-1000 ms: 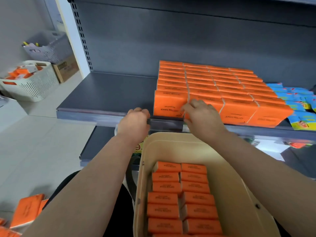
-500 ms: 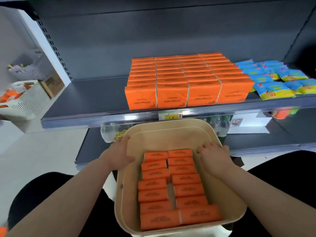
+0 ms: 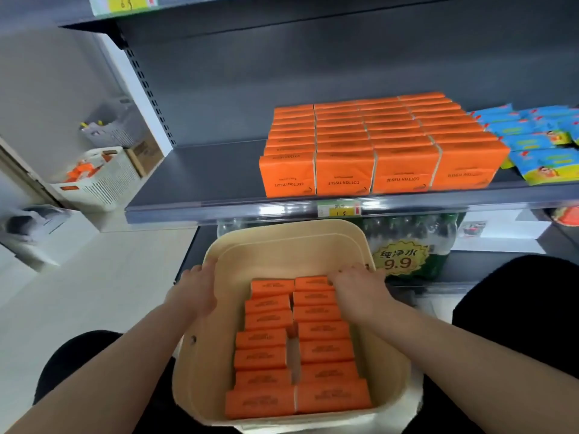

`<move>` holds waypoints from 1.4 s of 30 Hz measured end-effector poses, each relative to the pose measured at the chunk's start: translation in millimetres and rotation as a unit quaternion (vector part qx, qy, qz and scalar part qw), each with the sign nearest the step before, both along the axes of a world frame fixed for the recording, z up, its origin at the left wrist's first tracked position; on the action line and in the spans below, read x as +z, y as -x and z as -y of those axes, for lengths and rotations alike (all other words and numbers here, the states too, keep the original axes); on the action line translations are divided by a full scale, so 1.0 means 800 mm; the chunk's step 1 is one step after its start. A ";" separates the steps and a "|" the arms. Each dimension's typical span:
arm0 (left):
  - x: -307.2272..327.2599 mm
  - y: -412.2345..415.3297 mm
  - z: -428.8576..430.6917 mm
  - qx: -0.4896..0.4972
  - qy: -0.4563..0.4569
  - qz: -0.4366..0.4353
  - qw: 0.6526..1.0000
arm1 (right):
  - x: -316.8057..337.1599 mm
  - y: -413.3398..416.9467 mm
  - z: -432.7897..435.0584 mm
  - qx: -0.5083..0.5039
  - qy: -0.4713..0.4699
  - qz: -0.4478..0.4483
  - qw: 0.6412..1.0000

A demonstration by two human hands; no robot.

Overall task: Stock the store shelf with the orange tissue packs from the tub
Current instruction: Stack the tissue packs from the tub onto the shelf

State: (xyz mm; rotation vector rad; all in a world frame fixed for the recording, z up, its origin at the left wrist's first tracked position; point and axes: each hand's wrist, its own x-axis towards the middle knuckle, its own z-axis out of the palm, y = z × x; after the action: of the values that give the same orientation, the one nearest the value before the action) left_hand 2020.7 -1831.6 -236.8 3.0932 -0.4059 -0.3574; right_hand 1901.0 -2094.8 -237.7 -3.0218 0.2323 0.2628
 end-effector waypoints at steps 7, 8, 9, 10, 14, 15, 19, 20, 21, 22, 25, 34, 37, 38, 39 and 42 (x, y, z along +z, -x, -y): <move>0.003 -0.025 -0.050 0.038 -0.029 -0.013 0.999 | -0.001 -0.025 -0.056 0.031 -0.012 0.001 0.999; 0.002 -0.029 -0.054 0.041 -0.027 -0.017 0.999 | 0.000 -0.029 -0.060 0.027 -0.018 -0.007 0.999; 0.003 -0.032 -0.055 0.040 -0.025 -0.022 0.999 | -0.001 -0.032 -0.062 0.020 -0.022 -0.025 0.999; 0.003 -0.034 -0.055 0.037 -0.022 -0.025 0.999 | 0.000 -0.034 -0.061 0.009 -0.022 -0.048 0.999; 0.011 -0.043 -0.048 0.025 -0.005 0.033 0.999 | -0.005 -0.044 -0.053 0.025 0.055 -0.009 0.998; 0.016 -0.047 -0.043 -0.004 -0.008 0.079 0.997 | -0.006 -0.049 -0.055 0.043 0.073 0.015 0.996; 0.026 -0.078 -0.018 -0.169 0.018 0.186 0.968 | -0.012 -0.085 -0.066 0.084 0.009 0.040 0.996; 0.026 -0.085 -0.011 -0.202 0.030 0.182 0.962 | -0.014 -0.095 -0.068 0.084 -0.013 0.039 0.996; 0.026 -0.091 -0.005 -0.232 0.046 0.172 0.956 | -0.017 -0.103 -0.071 0.079 -0.031 0.031 0.996; 0.024 -0.096 0.000 -0.258 0.064 0.160 0.951 | -0.020 -0.109 -0.074 0.072 -0.041 0.021 0.996; 0.014 -0.102 0.005 -0.300 0.071 0.137 0.941 | -0.025 -0.122 -0.086 0.058 -0.036 -0.020 0.997; -0.010 -0.085 -0.003 -0.330 -0.074 0.006 0.941 | -0.032 -0.105 -0.122 0.070 -0.025 -0.036 0.997; -0.016 -0.070 -0.005 -0.342 -0.090 -0.053 0.934 | -0.035 -0.082 -0.122 0.071 -0.044 -0.066 0.994; -0.017 -0.064 -0.004 -0.347 -0.091 -0.067 0.931 | -0.034 -0.073 -0.122 0.074 -0.056 -0.088 0.992; -0.019 -0.056 -0.002 -0.350 -0.089 -0.082 0.929 | -0.033 -0.063 -0.122 0.080 -0.068 -0.113 0.988; -0.022 -0.032 0.004 -0.366 -0.086 -0.123 0.918 | -0.033 -0.036 -0.124 0.094 -0.100 -0.178 0.974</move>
State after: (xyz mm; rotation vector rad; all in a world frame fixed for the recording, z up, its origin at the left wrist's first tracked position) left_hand 2046.4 -1834.5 -254.3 2.8538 -1.5871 -0.8019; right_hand 1929.7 -1995.9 -264.0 -2.7777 -0.0545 0.7942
